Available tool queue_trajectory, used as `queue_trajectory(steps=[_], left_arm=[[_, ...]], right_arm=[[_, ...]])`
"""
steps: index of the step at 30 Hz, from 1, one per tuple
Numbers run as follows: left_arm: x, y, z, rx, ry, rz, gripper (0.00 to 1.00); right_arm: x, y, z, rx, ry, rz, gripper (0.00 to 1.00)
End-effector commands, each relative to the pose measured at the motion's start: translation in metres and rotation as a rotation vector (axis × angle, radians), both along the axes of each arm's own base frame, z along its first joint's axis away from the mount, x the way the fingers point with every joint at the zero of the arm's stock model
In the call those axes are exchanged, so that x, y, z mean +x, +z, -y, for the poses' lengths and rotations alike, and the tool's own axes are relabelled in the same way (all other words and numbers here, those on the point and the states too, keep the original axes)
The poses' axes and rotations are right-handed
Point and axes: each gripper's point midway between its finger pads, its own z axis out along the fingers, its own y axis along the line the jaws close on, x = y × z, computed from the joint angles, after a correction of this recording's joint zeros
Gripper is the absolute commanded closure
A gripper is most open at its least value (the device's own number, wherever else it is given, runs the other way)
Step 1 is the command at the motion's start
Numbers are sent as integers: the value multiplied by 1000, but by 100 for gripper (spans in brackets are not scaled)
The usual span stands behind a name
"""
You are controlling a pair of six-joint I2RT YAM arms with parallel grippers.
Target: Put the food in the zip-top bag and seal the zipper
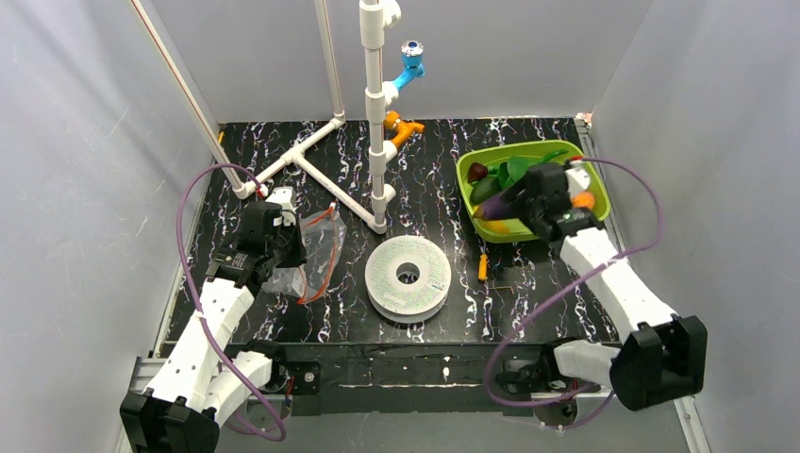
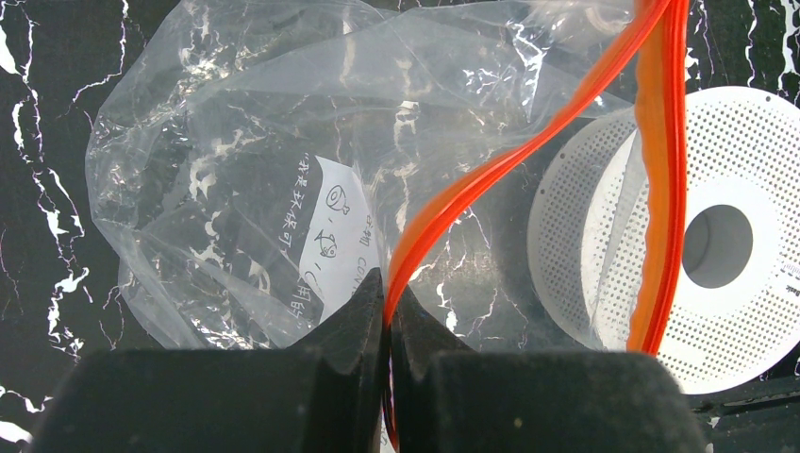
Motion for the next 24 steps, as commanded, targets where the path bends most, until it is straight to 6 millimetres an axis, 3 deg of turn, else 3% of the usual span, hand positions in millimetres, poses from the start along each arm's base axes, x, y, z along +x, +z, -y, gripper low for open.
queue_trajectory(steps=[1,7,12,17,24], left_arm=[[2,11,2,-6,-3,21,100],[2,12,2,-10,-6,27,100],[0,12,9,-36,-35,22,100],[-1,14,9,-38,-35,31,100],[-1,19,9,-47,-38,57,100]], right_arm=[[-25,12,-53,-164,285,147,99],[-82,16,-143,-222,632,291,99],[-110,52,-213,-304,832,422,99],[-120,102,-270,-301,932,564,99],[-123,164,-317,-152,963,709,99]])
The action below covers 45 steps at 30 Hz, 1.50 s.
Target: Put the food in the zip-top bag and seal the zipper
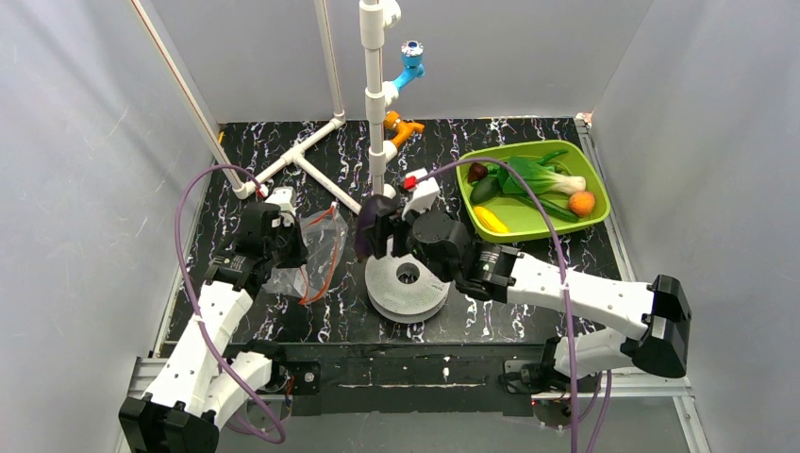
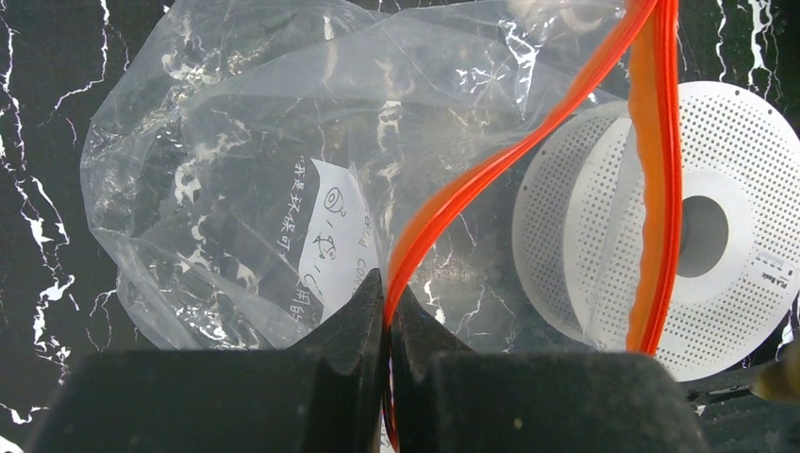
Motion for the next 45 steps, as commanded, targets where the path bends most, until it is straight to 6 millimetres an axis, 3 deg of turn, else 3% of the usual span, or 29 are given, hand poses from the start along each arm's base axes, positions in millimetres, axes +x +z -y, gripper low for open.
queue_trajectory(steps=[1,5,10,16,19,26,32,36,45], left_arm=[[1,15,3,-20,-15,49,100],[0,16,4,-23,-19,53,100],[0,18,4,-25,-21,61,100],[-1,23,3,-26,-16,85,100],[-1,25,3,-29,-17,98,100],[-2,28,1,-28,-10,114,100],[-2,29,1,-31,-10,120,100],[-3,32,1,-32,-9,131,100],[-4,36,1,-40,-10,158,100]], right_arm=[[4,73,-29,190,36,103,99],[3,86,-51,202,70,128,99],[9,82,-73,179,77,144,99],[15,56,-94,96,50,120,99],[15,33,-100,47,41,72,98],[5,4,-97,-1,46,-9,66],[-14,0,-105,43,124,-101,58],[-15,-5,-107,40,120,-135,50],[-26,-13,-107,1,165,-185,8]])
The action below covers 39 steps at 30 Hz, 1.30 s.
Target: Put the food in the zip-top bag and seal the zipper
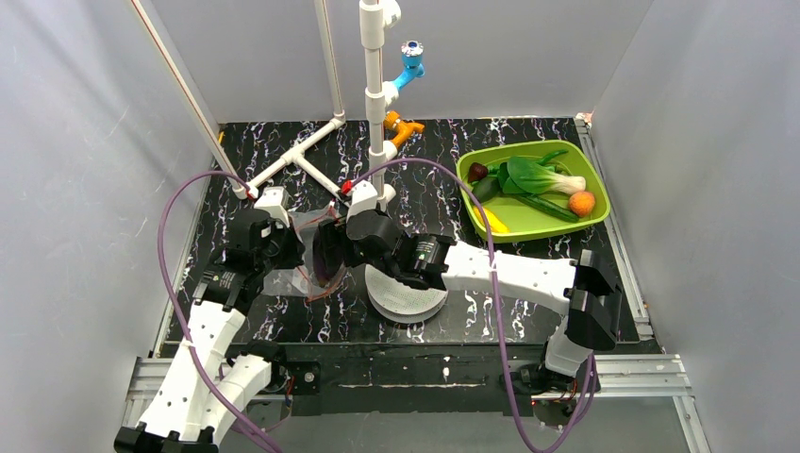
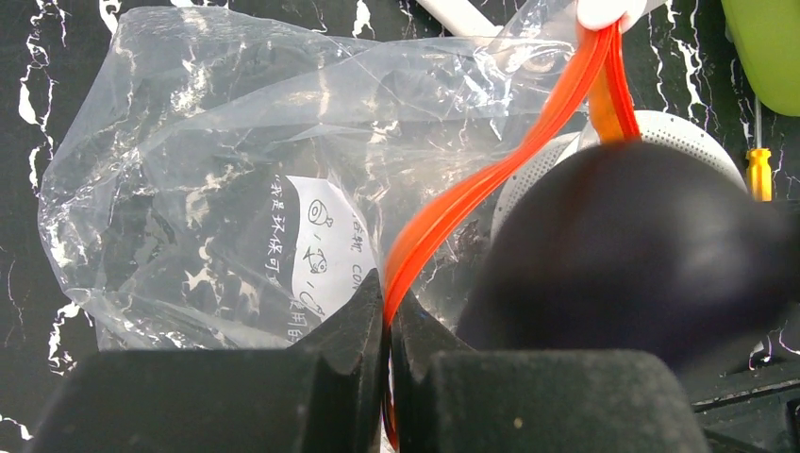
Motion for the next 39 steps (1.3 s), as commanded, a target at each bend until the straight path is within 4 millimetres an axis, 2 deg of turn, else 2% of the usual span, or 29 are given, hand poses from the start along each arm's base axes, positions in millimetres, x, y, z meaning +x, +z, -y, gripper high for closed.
queue_trajectory(steps=[1,3,9,12,14,19,22,28,31,33,35,39], left_arm=[[1,8,1,-8,-5,34,100],[1,8,3,-11,-11,33,100],[1,8,3,-13,-16,33,100],[1,8,4,-14,-17,34,100],[1,8,4,-14,-18,34,100],[2,8,5,-16,-22,32,100],[2,7,5,-16,-24,27,100],[3,4,2,-2,-7,15,100],[3,1,-2,13,11,3,100],[3,1,-1,13,9,0,100],[3,1,-1,11,9,-1,100],[3,2,-1,7,8,2,100]], right_arm=[[-9,25,-8,41,53,-12,5],[-9,24,-9,16,64,-14,2],[0,31,-2,1,60,-22,2],[1,27,5,-24,53,-38,2],[-2,18,13,-42,37,-67,3],[-27,-13,21,-43,74,-189,5],[-28,-24,28,-65,65,-193,5],[-22,-2,39,-45,81,-89,5],[-7,10,63,-31,19,-9,5],[10,13,89,-33,-61,25,5],[31,10,121,-34,-150,18,5],[79,-7,203,-11,-369,-72,5]])
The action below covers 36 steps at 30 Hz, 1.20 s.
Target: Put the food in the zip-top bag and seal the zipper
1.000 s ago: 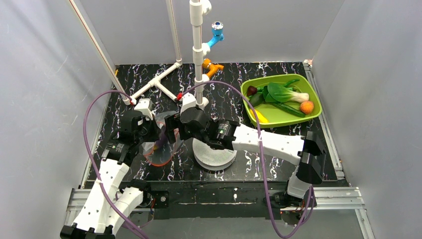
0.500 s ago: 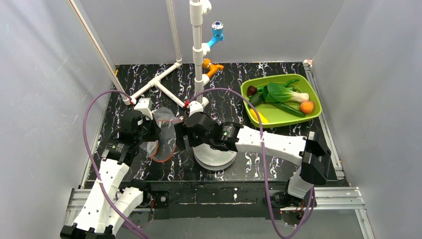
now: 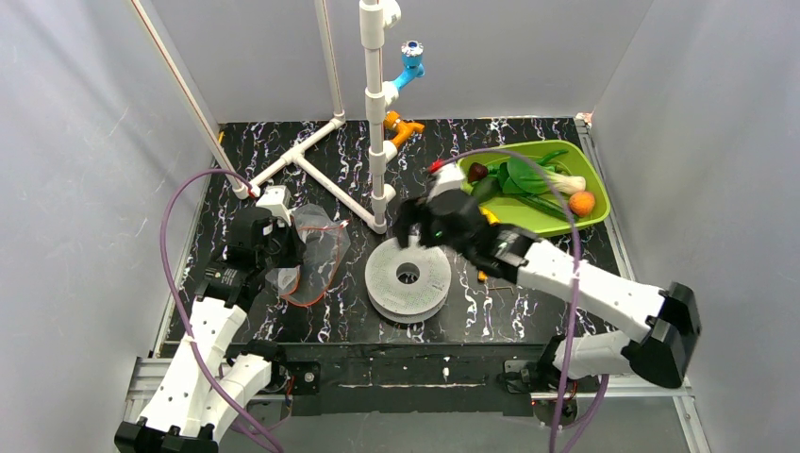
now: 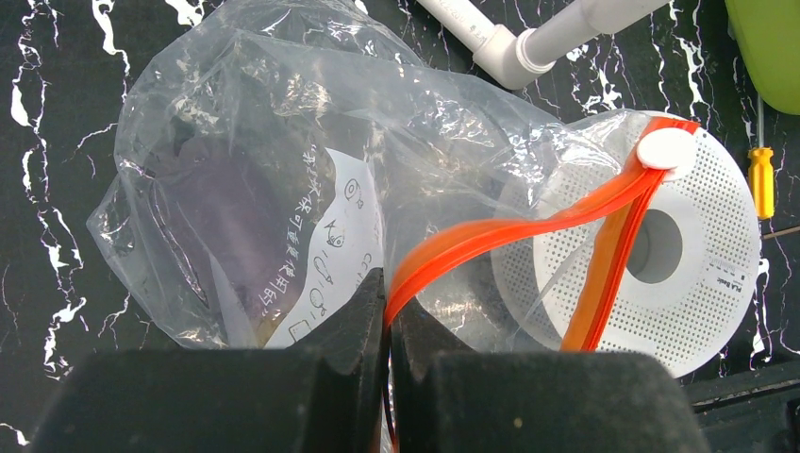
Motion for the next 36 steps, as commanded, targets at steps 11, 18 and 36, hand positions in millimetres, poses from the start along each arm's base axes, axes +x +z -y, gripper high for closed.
queue_trajectory(steps=[11,18,36], left_arm=[[-1,4,1,-2,-2,5,100],[-1,3,0,-2,-1,4,100],[0,2,0,3,0,2,100]], right_arm=[[118,-41,210,134,-662,-150,3],[172,-66,232,148,-745,-289,2],[227,-142,215,159,-767,-534,9]])
